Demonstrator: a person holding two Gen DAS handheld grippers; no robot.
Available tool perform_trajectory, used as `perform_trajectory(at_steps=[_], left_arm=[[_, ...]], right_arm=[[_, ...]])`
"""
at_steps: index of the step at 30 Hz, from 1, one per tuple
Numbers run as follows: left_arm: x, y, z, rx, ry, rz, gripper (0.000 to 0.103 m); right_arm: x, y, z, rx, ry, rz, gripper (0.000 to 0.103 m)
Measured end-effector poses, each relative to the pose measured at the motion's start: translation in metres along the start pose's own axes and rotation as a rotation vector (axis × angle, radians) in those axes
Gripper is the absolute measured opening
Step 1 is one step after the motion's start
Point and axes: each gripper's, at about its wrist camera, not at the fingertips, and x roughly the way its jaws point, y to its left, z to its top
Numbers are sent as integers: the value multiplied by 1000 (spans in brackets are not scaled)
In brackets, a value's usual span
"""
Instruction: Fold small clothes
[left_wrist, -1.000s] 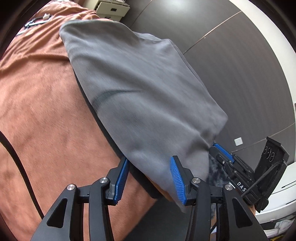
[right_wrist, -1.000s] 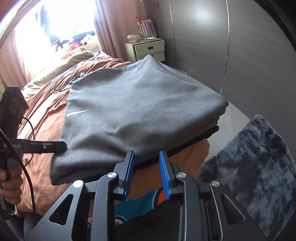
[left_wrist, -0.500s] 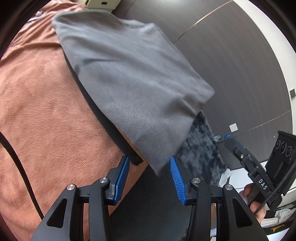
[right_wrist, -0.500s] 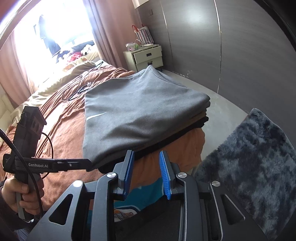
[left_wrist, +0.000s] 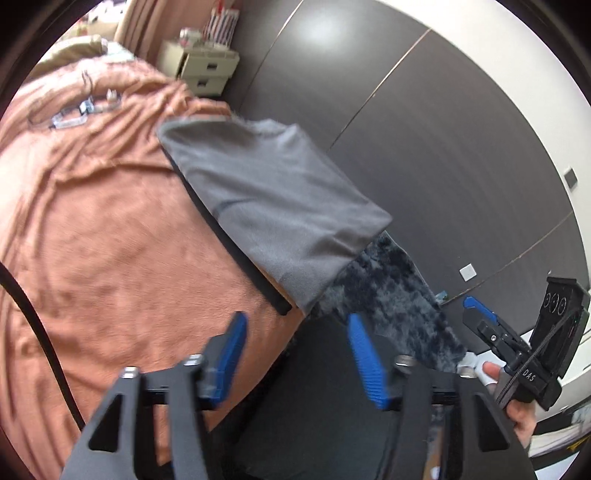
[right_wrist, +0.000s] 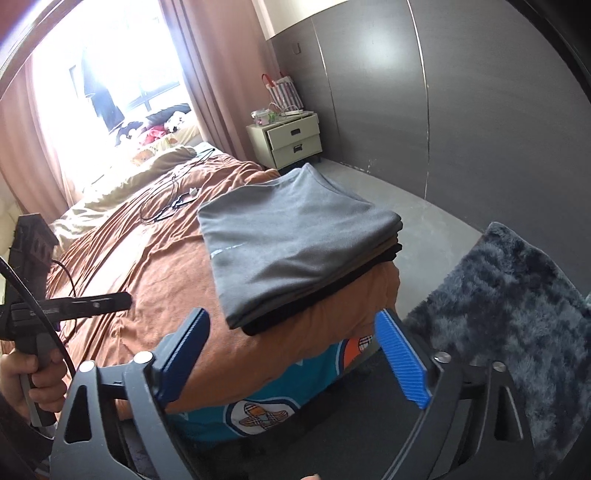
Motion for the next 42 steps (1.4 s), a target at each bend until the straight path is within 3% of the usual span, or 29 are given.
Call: perform_trajectory(at_steps=[1, 2, 4, 15, 25, 42], left_arm=[[-12, -5, -2, 15, -24, 9, 87], [-24, -7, -6, 25, -52, 16, 97], [-49, -12, -13, 37, -108, 32, 102], [-154, -22, -63, 85, -258, 145, 102], [-225, -13, -129, 110, -347, 194, 102], [-302, 23, -257, 49, -445, 344, 102]], right_arm=[[-9, 5, -2, -10, -4, -9, 103], [-17, 10, -5, -19, -9, -12, 103], [-30, 17, -8, -34, -15, -18, 103], [-104, 52, -40, -81, -51, -4, 103], [-152, 82, -79, -125, -99, 26, 103], [-174, 125, -145, -149, -118, 92, 103]])
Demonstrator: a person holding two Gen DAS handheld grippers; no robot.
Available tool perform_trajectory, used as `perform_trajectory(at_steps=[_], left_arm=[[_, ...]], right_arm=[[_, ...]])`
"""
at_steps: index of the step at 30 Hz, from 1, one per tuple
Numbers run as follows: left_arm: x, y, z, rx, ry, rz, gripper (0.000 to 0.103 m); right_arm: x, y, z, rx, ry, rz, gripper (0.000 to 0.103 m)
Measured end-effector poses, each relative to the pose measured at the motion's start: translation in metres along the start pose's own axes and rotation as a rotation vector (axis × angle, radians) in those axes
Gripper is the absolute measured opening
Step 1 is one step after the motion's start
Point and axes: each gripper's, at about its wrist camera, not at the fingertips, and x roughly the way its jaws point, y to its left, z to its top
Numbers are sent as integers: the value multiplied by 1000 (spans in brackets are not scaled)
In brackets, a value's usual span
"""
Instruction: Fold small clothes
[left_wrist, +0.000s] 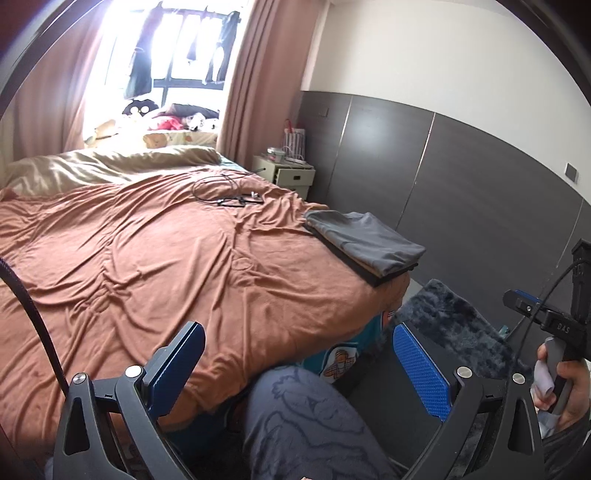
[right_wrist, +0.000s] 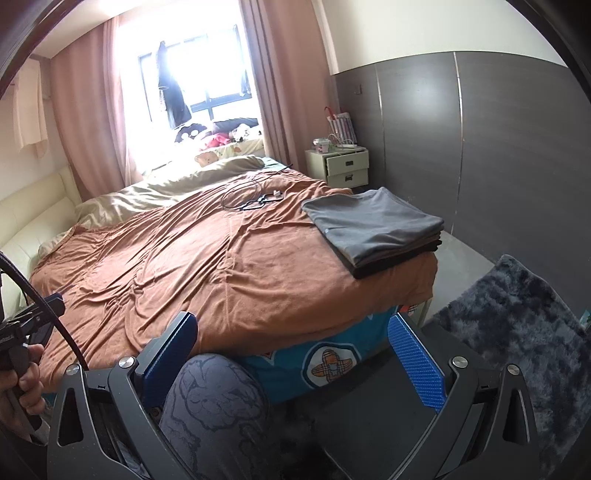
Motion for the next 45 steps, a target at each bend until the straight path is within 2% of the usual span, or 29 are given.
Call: perform_trajectory(at_steps=[9, 19, 25, 31, 36, 41, 45], left_arm=[[-71, 13, -33, 3, -92, 94, 102], [-130, 45, -68, 3, -139, 196, 103], [-152, 63, -90, 21, -154, 289, 103], [-166, 81, -115, 22, -150, 343, 103], [-176, 91, -128, -3, -180, 338, 103], [-181, 89, -132, 25, -191, 350, 103], [-182, 92, -137, 4, -191, 317, 103]], right_arm=[[-11, 28, -14, -27, -13, 19, 103], [-10, 66, -42, -63, -32, 32, 103], [-9, 81, -55, -76, -39, 23, 103], [-7, 97, -71, -86, -42, 22, 103], [-13, 114, -79, -112, -59, 30, 103], [-22, 128, -87, -125, -79, 31, 103], [-21, 133, -92, -126, -75, 29, 103]])
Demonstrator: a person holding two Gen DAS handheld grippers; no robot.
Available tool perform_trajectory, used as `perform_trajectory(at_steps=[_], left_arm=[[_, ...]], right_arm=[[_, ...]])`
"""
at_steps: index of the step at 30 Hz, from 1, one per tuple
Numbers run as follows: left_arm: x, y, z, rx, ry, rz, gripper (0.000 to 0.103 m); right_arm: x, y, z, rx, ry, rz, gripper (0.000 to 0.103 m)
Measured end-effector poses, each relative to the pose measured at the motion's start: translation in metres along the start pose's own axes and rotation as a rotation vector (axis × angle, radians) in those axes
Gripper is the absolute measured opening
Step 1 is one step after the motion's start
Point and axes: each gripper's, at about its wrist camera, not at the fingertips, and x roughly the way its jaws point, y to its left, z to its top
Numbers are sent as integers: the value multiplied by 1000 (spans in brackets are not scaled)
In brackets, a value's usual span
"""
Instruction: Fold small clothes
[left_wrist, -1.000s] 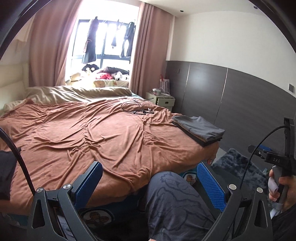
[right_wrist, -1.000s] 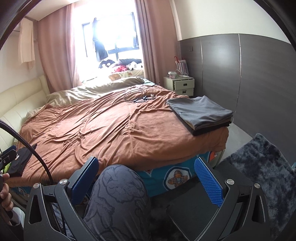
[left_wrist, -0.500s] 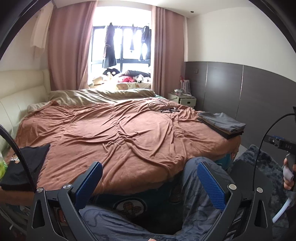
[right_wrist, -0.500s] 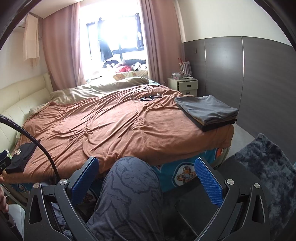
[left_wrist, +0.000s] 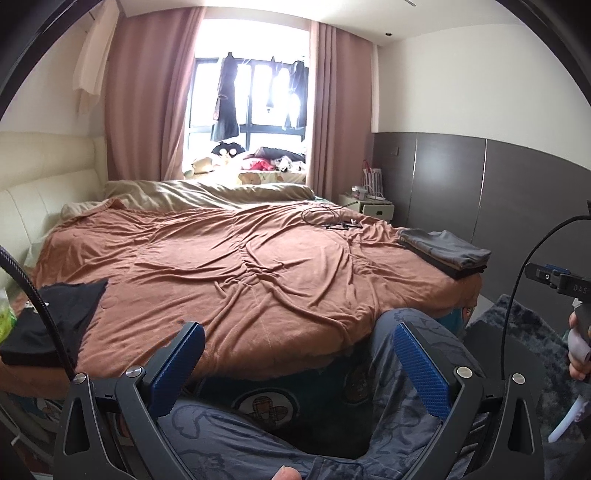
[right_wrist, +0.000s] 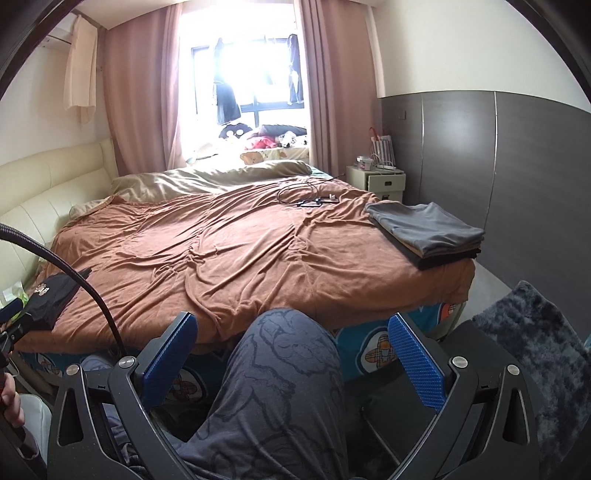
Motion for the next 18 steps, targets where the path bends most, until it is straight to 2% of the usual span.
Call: perform_trajectory(at_steps=[18], left_arm=[[-1, -18, -5, 9, -6, 24, 103]], right_arm=[[-6, 16, -9, -23, 13, 21, 103]])
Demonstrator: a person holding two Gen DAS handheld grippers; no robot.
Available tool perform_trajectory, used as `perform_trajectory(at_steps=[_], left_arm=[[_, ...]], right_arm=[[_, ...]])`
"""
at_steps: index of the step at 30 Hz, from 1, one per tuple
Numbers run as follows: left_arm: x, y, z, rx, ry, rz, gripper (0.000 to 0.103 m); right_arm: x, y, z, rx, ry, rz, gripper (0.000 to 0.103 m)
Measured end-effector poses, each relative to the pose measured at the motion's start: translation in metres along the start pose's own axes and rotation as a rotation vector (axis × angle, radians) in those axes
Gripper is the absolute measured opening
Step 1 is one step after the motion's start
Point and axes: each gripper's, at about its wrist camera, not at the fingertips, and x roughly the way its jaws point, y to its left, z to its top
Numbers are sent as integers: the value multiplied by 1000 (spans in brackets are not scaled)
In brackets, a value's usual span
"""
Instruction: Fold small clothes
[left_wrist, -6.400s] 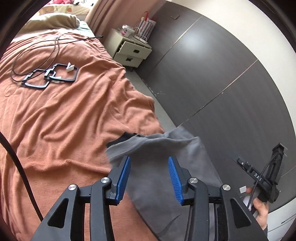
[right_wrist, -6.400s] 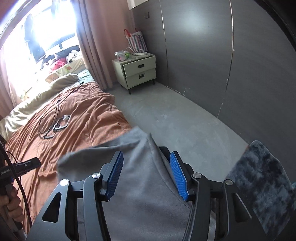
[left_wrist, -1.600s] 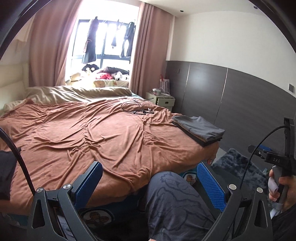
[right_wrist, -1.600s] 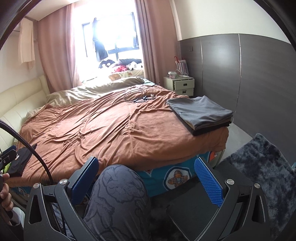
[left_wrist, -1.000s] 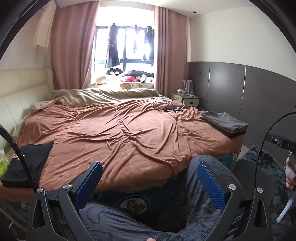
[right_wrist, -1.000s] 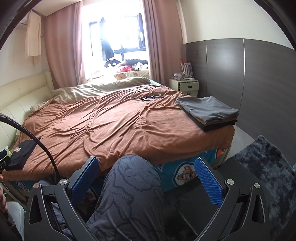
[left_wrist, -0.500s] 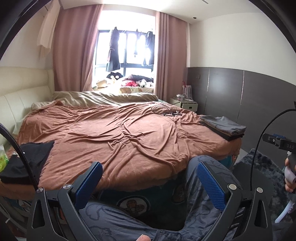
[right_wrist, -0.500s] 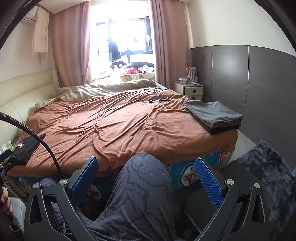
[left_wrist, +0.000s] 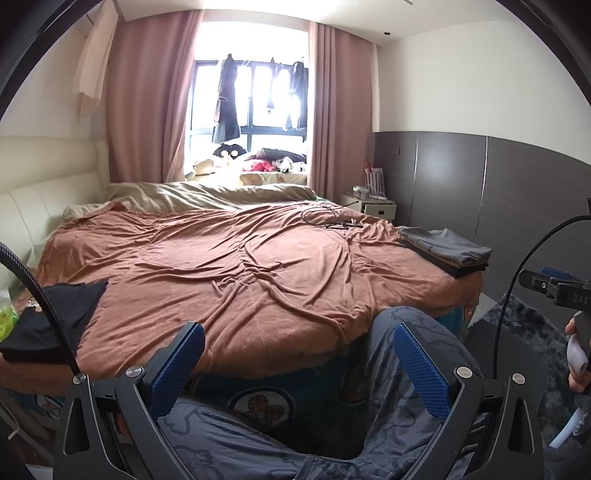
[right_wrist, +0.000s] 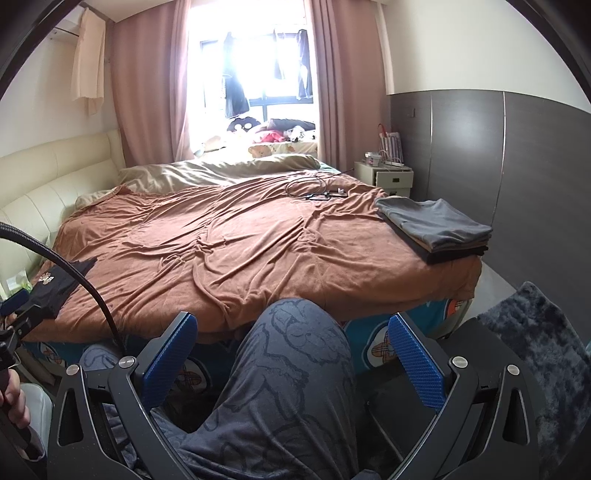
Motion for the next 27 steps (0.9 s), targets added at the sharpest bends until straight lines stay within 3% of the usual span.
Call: perform_trajectory(at_steps=[9, 27], left_arm=[[-3, 3, 1, -3, -9, 12, 103], [-11, 2, 2, -4, -21, 26, 103]], right_arm=[[-17, 6, -5, -32, -55, -20, 103], [-20, 3, -7, -14, -64, -17, 103]])
